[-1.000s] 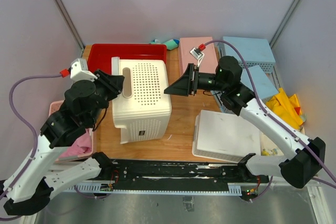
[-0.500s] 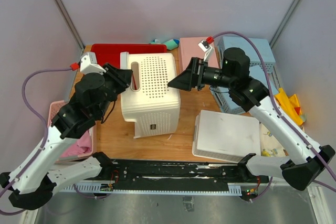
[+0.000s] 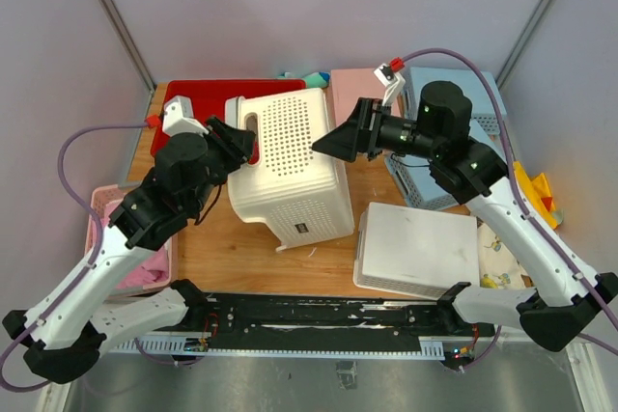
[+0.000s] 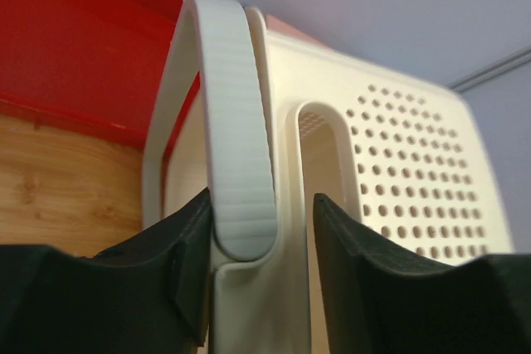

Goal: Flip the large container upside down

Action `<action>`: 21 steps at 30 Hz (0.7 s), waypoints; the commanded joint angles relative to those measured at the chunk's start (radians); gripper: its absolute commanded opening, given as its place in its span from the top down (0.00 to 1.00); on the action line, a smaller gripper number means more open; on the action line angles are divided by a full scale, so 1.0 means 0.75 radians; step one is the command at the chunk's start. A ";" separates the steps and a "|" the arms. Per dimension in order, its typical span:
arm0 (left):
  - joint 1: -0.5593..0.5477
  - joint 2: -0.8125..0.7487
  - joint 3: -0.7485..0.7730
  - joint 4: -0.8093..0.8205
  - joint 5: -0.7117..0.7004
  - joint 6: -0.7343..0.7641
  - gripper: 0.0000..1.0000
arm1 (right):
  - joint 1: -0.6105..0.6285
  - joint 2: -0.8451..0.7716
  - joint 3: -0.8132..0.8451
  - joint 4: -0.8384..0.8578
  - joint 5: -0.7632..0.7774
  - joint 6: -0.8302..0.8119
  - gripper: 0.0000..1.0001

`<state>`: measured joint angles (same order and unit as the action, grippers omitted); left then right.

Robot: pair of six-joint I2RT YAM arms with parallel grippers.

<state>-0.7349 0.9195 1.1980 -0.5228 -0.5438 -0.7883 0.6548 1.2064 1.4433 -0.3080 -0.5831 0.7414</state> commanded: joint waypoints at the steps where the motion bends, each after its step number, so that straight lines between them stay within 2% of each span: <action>1: -0.075 0.149 -0.127 -0.066 0.416 -0.024 0.45 | 0.108 -0.016 0.100 0.554 -0.343 0.094 0.17; 3: -0.075 0.142 -0.149 -0.082 0.406 -0.024 0.34 | 0.108 -0.006 0.095 0.575 -0.349 0.110 0.17; 6: -0.075 0.127 -0.168 -0.103 0.384 -0.022 0.24 | 0.111 0.016 0.090 0.599 -0.364 0.130 0.17; 18: -0.075 -0.035 -0.192 -0.362 0.261 -0.040 0.22 | 0.173 0.126 -0.076 0.697 -0.389 0.212 0.17; 21: -0.075 -0.100 -0.218 -0.445 0.262 -0.054 0.15 | 0.212 0.152 -0.120 0.716 -0.383 0.225 0.17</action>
<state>-0.7540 0.8677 1.0565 -0.8337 -0.4316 -0.8856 0.7078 1.2755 1.3945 0.0860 -0.7441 0.8375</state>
